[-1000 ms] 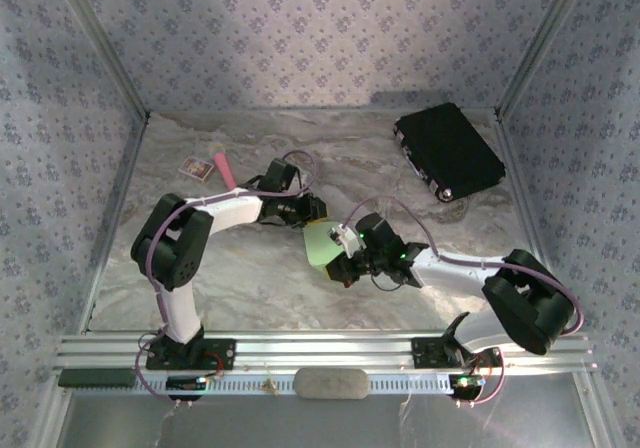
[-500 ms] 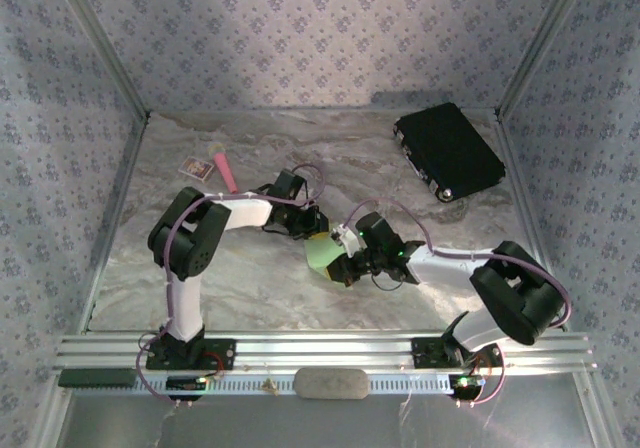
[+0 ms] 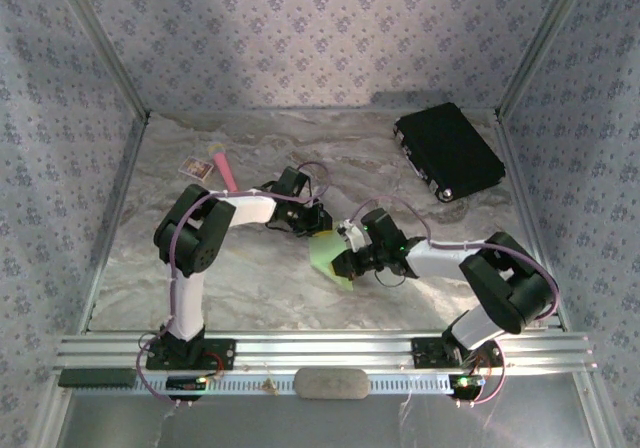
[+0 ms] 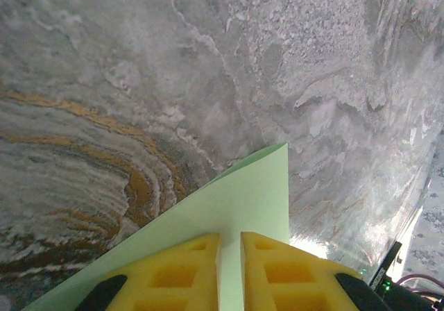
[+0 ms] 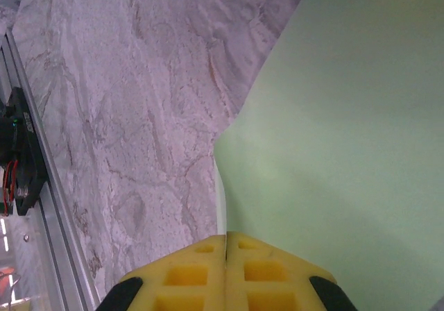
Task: Fold a paper plane with a square sheet of paper (pick it up from the middle)
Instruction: Third fold the triangle at the center of the table.
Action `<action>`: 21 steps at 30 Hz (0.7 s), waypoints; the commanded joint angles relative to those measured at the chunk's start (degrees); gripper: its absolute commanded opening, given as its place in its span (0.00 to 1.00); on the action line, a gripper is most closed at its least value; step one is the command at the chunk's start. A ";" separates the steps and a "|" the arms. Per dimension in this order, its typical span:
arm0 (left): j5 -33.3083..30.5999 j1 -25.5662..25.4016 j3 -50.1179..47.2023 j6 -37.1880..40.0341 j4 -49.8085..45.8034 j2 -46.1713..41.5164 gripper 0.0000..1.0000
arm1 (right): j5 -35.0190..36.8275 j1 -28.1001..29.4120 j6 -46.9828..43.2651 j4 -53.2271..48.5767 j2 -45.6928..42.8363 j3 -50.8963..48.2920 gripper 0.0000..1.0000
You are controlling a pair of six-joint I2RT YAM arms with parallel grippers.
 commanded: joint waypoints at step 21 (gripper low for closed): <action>-2.06 -0.50 2.94 3.87 -5.63 3.33 0.15 | -3.95 -3.74 2.07 3.65 2.98 0.26 0.01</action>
